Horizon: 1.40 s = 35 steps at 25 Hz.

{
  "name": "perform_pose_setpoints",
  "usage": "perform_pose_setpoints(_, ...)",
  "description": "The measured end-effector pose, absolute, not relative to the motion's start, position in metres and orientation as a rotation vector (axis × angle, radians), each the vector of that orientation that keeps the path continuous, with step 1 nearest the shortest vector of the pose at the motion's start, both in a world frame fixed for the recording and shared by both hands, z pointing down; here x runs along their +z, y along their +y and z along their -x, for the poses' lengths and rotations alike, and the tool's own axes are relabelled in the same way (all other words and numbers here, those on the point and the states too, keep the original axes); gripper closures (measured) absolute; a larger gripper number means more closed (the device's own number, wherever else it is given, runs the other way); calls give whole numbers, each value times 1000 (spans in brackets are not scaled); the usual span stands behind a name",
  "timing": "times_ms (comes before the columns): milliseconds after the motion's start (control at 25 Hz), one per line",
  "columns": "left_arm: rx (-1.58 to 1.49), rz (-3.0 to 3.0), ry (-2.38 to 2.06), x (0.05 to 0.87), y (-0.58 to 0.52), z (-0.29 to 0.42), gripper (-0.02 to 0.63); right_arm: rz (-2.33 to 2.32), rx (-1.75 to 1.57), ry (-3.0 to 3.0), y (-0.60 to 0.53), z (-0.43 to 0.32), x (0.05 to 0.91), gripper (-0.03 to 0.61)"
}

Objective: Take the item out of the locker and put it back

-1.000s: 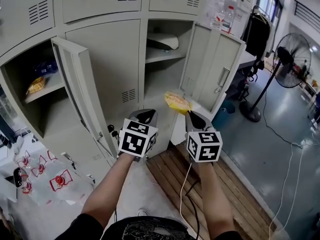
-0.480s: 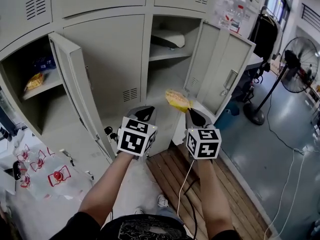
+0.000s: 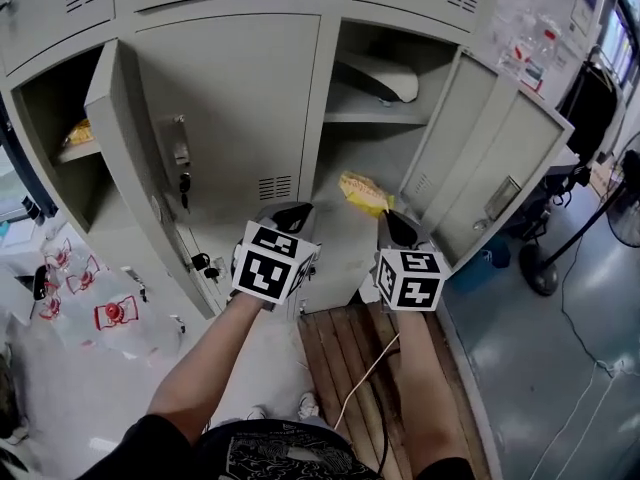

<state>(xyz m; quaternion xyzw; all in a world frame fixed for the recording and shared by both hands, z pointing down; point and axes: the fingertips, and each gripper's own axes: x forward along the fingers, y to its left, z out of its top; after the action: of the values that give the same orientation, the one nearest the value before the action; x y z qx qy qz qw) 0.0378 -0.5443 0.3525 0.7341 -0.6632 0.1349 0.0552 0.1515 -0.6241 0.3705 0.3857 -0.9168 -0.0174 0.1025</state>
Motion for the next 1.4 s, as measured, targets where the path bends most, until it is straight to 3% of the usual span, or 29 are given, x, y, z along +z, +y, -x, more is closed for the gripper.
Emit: perform_pose_setpoints(1400, 396, -1780, -2353, 364, -575, 25, 614, -866, -226, -2637, -766, -62, 424, 552)
